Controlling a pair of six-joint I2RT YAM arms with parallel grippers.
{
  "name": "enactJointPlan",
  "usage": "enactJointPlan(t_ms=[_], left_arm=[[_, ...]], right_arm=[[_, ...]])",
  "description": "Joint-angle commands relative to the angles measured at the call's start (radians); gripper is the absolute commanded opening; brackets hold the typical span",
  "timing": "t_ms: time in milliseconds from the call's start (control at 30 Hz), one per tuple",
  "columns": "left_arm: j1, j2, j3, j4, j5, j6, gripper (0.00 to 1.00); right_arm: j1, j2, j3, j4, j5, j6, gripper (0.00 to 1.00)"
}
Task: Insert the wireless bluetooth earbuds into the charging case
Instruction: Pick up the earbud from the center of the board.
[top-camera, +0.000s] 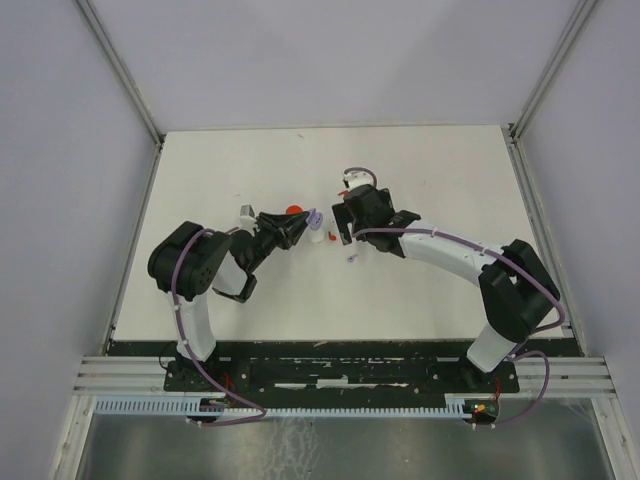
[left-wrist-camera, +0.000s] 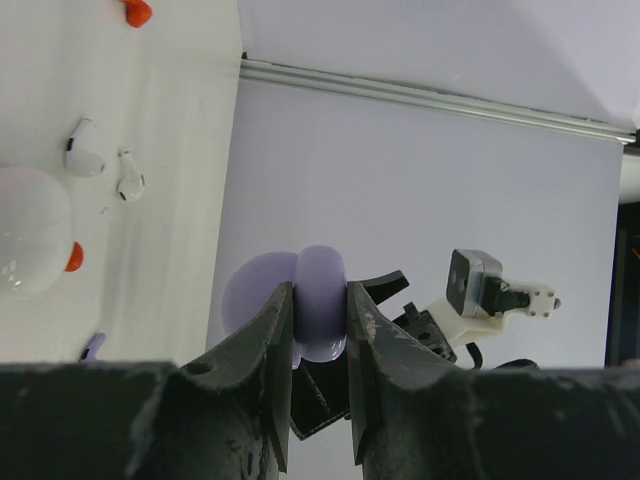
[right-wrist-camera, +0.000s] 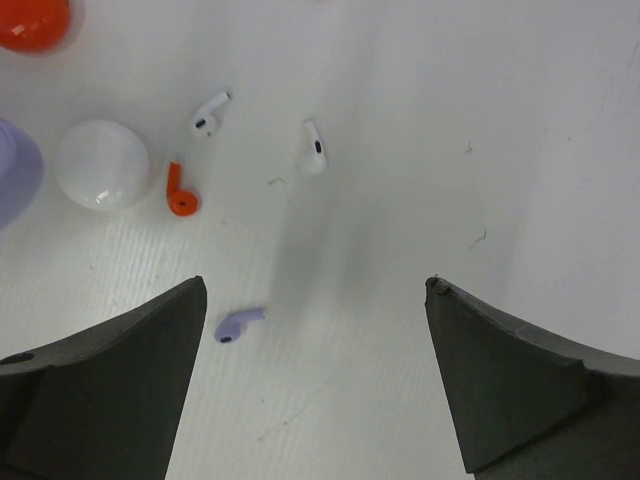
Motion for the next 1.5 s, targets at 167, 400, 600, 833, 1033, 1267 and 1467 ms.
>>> enactJointPlan(t_ms=[167,400,600,833,1033,1267,1467], left_arm=[[0.001,-0.033,-0.056,0.205,-0.102,0.014,0.03],[0.003,-0.030,-0.044,0.205,-0.083,0.018,0.03],[0.003,-0.039,-0.043,0.206,-0.073,0.019,0.03],[0.006,-0.037,-0.039,0.206,-0.062,0.019,0.03],[0.008,-0.032,-0.041,0.205,-0.059,0.016,0.03],[0.017,-0.039,-0.043,0.205,-0.052,0.019,0.03],[0.020,-0.038,-0.045,0.205,-0.046,0.019,0.03]], right_arm=[[-0.002,-0.043,-0.080,-0.095,-0.071,0.002,0.97],[-0.002,0.007,-0.112,-0.071,-0.064,0.006,0.96],[0.000,0.057,-0.107,-0.054,-0.082,0.012,0.96],[0.001,0.088,-0.103,-0.051,-0.085,0.016,0.96],[0.003,0.111,-0.100,-0.044,-0.093,0.021,0.96],[0.006,0.136,-0.090,-0.035,-0.100,0.025,0.96],[0.006,0.151,-0.079,-0.031,-0.095,0.027,0.96]])
